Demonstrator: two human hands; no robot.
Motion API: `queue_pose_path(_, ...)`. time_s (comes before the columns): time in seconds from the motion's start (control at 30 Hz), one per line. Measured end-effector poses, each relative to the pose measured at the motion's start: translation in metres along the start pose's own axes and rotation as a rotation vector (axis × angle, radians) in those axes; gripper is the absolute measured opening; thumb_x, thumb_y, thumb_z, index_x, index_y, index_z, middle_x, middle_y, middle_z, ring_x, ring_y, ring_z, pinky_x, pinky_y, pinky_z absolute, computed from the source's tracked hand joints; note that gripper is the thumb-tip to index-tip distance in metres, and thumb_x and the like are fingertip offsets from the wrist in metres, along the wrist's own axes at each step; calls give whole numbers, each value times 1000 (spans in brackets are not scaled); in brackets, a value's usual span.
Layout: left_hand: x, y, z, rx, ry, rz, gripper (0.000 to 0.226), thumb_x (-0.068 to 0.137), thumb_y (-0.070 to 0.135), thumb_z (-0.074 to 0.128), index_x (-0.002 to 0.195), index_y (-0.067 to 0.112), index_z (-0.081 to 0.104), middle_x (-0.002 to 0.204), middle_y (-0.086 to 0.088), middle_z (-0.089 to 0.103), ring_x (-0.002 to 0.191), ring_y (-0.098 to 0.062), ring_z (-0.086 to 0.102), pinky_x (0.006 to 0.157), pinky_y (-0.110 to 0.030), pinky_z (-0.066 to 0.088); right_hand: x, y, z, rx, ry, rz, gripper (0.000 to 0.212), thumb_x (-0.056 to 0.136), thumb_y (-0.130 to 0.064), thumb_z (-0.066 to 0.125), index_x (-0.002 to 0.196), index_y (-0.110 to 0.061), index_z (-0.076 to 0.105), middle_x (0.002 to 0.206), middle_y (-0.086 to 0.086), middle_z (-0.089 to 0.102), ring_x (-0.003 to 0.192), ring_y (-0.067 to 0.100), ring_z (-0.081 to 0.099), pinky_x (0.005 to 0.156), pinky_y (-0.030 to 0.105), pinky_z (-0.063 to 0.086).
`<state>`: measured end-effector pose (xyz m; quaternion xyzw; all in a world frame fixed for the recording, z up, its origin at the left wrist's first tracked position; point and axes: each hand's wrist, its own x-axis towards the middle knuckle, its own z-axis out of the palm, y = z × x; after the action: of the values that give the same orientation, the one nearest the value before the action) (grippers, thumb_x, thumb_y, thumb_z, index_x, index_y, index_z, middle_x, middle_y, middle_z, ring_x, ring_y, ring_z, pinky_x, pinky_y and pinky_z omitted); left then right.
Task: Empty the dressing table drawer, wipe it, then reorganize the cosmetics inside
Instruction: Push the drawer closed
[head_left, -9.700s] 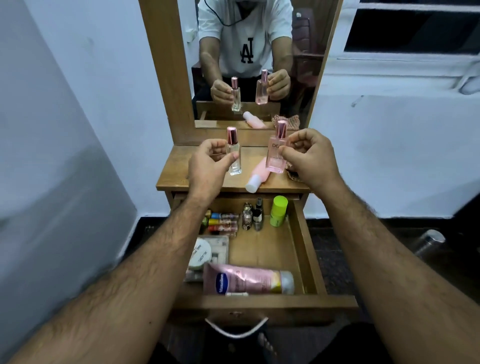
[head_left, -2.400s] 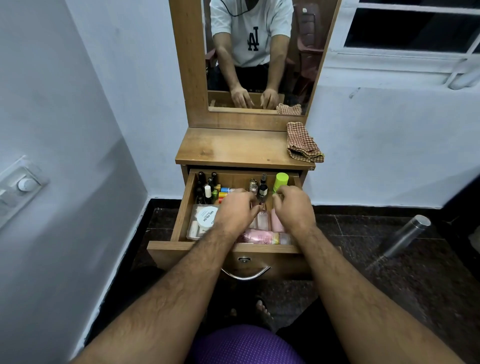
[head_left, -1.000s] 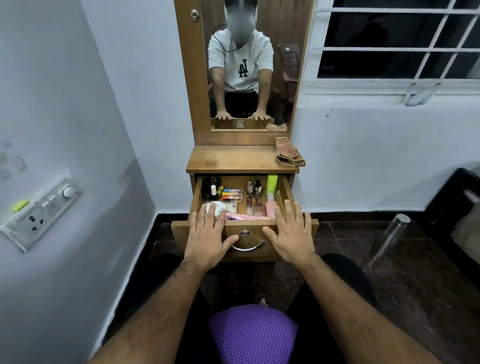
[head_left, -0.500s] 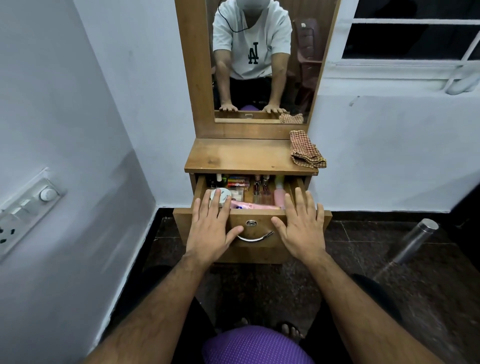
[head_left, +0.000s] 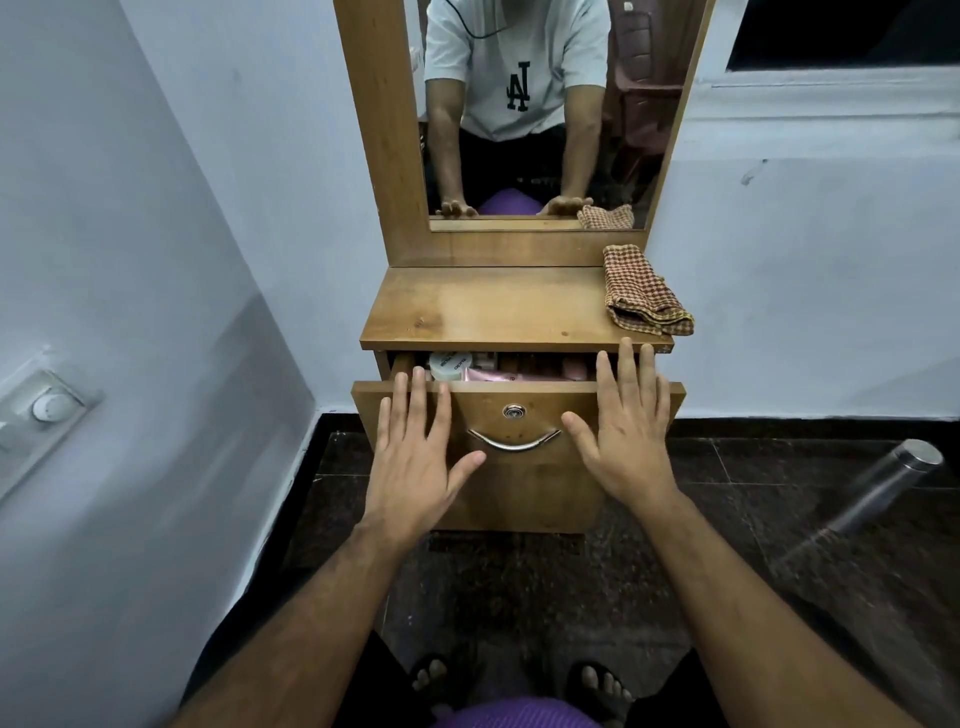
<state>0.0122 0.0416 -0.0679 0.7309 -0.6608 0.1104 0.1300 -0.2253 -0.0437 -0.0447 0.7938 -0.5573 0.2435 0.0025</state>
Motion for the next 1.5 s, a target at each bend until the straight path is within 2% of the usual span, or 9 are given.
queue_pose_path(0.1, 1, 5, 4, -7, -14, -72, 87, 94, 71, 16, 157, 13, 2, 161, -18, -19, 149, -30, -23, 120, -48, -4, -15, -19, -2, 45, 199, 47, 62, 90, -38, 62, 143, -9, 47, 158, 19, 26, 149, 34, 15, 119, 51, 19)
queue_pose_path(0.2, -3, 9, 8, -17, -3, -102, 86, 95, 71, 19, 157, 13, 3, 162, -21, -16, 149, -32, -20, 121, -50, 0, -26, -28, -2, 54, 253, 64, 45, 85, -32, 70, 124, -10, 63, 141, 17, 44, 136, 33, 37, 107, 51, 41)
queue_pose_path(0.3, -3, 12, 8, -24, -3, -127, 85, 95, 71, 20, 157, 16, 2, 160, -23, -18, 149, -34, -21, 121, -51, 0, -27, -25, 4, -26, 143, 121, 50, 86, -39, 69, 126, -11, 60, 152, 18, 35, 145, 34, 26, 113, 51, 33)
queue_pose_path(0.37, -2, 13, 7, -28, -11, -154, 83, 95, 71, 20, 157, 19, 1, 158, -26, -20, 148, -37, -22, 121, -50, -1, -31, -28, 8, -65, 59, 158, 62, 87, -47, 65, 137, -13, 52, 162, 19, 14, 152, 35, 5, 118, 50, 19)
queue_pose_path(0.47, 4, 16, 5, -64, -26, -213, 82, 95, 71, 24, 158, 23, 2, 156, -33, -18, 147, -41, -19, 121, -51, 1, -39, -39, 18, -138, -158, 224, 89, 89, -65, 50, 157, -21, 17, 162, 17, -21, 149, 38, -18, 120, 53, 9)
queue_pose_path(0.53, 9, 19, 5, -91, -37, -243, 82, 93, 71, 25, 157, 26, 0, 156, -35, -15, 148, -42, -16, 121, -51, 2, -37, -39, 22, -129, -256, 265, 93, 89, -72, 41, 158, -25, 1, 159, 16, -30, 148, 37, -23, 121, 53, 9)
queue_pose_path(0.73, 21, 16, 11, -115, -39, -233, 84, 92, 72, 22, 157, 26, -2, 157, -33, -17, 148, -41, -16, 121, -49, -2, -15, -33, 23, -31, -119, 167, 99, 86, -74, 44, 158, -25, -4, 160, 11, -30, 149, 30, -24, 120, 47, 3)
queue_pose_path(1.17, 48, 8, 32, -115, -39, -222, 86, 90, 72, 21, 157, 25, -4, 155, -30, -25, 147, -38, -21, 121, -50, -1, 9, -17, 42, 45, -204, 200, 98, 86, -71, 50, 157, -32, -5, 154, 8, -42, 149, 33, -22, 121, 50, 11)
queue_pose_path(1.5, 59, 10, 44, -124, -75, -231, 86, 92, 71, 26, 157, 23, -5, 155, -32, -25, 147, -39, -21, 122, -50, 0, 19, -15, 54, 32, -264, 227, 96, 85, -78, 40, 157, -33, -6, 155, 11, -41, 150, 35, -17, 119, 54, 16)
